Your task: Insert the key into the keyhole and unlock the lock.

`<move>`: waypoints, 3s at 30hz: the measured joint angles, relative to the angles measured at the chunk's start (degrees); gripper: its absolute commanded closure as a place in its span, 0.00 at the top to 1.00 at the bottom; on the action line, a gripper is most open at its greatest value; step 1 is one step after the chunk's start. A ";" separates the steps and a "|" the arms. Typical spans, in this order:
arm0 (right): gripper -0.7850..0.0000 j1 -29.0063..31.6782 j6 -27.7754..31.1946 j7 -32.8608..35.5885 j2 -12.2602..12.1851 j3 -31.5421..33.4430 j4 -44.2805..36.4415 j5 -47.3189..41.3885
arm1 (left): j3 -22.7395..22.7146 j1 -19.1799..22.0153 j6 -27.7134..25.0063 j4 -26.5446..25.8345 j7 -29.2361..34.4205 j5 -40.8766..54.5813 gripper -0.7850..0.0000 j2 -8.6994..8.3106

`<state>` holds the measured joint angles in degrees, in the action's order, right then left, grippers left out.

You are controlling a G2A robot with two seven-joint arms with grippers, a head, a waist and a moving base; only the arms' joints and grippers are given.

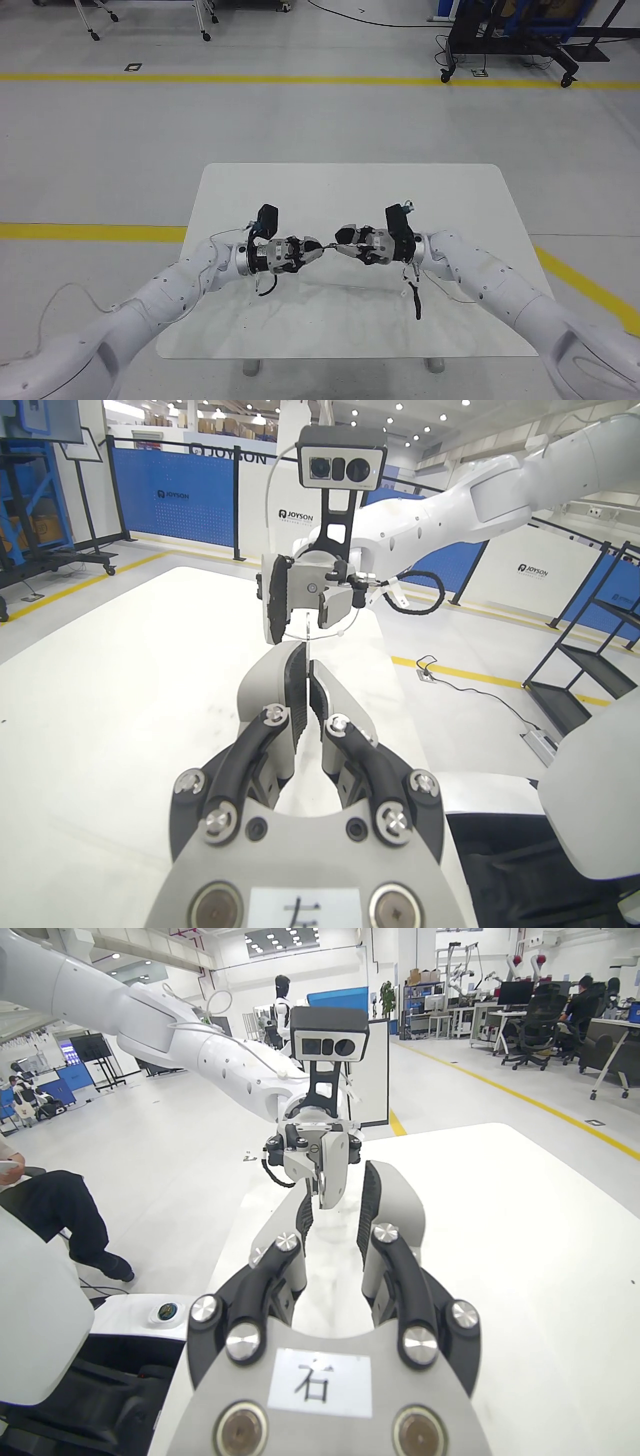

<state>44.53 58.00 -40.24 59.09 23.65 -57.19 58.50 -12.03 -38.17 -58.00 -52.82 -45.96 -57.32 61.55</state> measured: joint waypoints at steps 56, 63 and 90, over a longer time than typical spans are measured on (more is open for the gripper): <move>0.00 -0.29 0.00 3.33 -1.46 -0.11 -1.90 -0.48 | -14.88 -7.78 11.15 -7.28 11.65 -2.22 1.00 -4.61; 0.00 -0.29 0.00 3.33 -1.46 -0.11 -1.90 -0.48 | -26.52 -17.82 26.83 -18.27 23.37 -7.02 1.00 -12.05; 0.00 -0.29 0.00 3.33 -1.46 -0.11 -1.90 -0.48 | -41.77 -32.32 39.84 -40.76 71.52 9.06 0.91 -17.40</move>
<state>44.25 58.00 -36.90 57.63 23.54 -59.09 58.02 -53.80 -70.49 -18.16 -93.58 25.56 -48.26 44.15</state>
